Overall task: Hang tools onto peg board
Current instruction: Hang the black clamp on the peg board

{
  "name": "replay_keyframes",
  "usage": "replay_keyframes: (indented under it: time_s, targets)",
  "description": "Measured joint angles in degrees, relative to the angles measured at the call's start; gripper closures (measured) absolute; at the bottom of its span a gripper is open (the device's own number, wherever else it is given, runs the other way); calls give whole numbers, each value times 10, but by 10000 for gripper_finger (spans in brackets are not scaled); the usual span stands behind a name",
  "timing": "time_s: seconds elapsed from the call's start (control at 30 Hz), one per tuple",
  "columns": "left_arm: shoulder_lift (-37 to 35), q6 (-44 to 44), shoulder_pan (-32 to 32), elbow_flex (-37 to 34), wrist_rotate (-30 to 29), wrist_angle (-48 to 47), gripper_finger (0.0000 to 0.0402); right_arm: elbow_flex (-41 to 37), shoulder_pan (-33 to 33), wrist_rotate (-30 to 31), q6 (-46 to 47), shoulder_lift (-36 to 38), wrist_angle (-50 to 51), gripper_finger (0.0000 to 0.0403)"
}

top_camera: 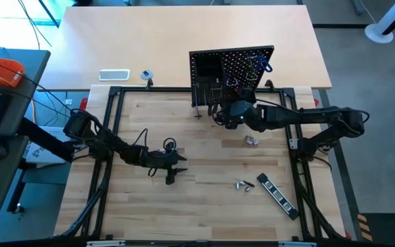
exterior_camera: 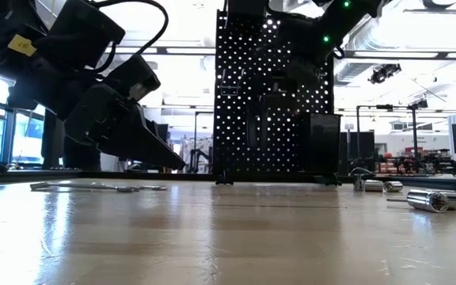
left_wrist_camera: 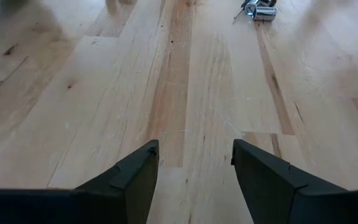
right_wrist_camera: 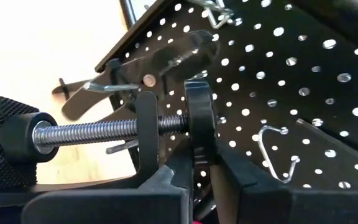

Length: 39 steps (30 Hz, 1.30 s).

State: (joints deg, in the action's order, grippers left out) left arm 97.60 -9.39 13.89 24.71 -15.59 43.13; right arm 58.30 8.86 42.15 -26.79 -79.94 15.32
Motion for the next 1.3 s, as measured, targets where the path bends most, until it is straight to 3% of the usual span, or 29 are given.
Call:
replay_keyframes:
  time_s: [0.23,0.47,0.73,1.3]
  targets:
    - [0,-4,0,0,0,0,202,0,0,12,10,-12,-2,381]
    - [0,-5,0,0,0,0,202,0,0,65,-4,-53,-11,381]
    - [0,-9,4,0,0,-1,202,0,0,105,-43,-61,-76,381]
    - [0,-9,5,0,0,-3,202,0,17,70,-30,-61,-58,367]
